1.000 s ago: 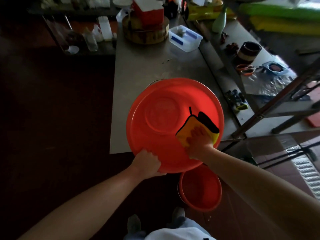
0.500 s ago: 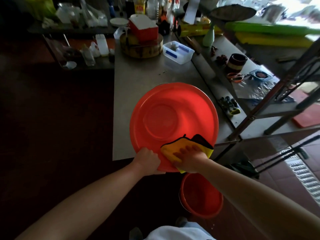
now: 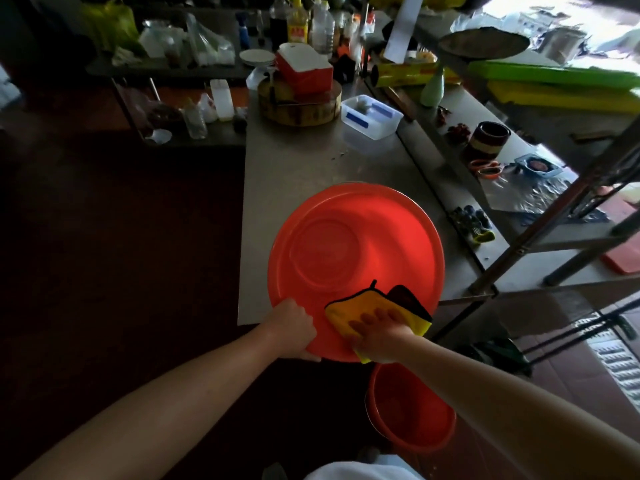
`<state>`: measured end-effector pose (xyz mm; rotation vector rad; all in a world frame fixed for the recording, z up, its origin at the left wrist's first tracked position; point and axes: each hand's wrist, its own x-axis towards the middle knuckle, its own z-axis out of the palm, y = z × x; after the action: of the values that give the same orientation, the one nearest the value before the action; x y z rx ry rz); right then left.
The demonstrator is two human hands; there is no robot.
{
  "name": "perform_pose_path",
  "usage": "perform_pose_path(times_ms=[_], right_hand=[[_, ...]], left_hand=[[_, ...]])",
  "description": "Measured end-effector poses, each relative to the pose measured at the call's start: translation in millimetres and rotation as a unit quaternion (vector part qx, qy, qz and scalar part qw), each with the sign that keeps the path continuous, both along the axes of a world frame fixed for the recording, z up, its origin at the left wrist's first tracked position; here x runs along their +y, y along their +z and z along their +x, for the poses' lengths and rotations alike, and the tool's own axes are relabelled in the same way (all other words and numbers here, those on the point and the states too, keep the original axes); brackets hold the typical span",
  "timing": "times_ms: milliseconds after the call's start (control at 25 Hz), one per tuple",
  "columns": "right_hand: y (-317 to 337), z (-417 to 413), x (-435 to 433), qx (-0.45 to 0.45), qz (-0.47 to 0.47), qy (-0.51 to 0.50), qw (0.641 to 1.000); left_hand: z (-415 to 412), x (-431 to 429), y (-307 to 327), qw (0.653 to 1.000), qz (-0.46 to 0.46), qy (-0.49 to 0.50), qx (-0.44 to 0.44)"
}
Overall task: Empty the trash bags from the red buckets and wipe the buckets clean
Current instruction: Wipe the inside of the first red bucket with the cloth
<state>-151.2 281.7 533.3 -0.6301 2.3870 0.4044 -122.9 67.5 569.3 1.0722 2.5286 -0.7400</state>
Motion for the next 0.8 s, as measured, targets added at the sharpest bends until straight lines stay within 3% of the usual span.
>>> perform_pose_path(times_ms=[240,560,680,800], right_hand=[[-42,-32,-16,-0.016,-0.034,-0.059,0.998],[-90,-88,-33,0.029,-0.071,0.030,0.997],[-95,-92,-36,0.039,-0.135,0.033,0.989],[-92,-77,-35,0.017,-0.097,0.028,0.995]], left_hand=[[5,3,-16,1.000,0.024,-0.009,-0.010],[11,-1,-68,0.995,0.090,0.027,0.020],[18,-2,-79,0.990,0.121,0.053,0.048],[26,-1,-82,0.990,0.103,0.077,0.065]])
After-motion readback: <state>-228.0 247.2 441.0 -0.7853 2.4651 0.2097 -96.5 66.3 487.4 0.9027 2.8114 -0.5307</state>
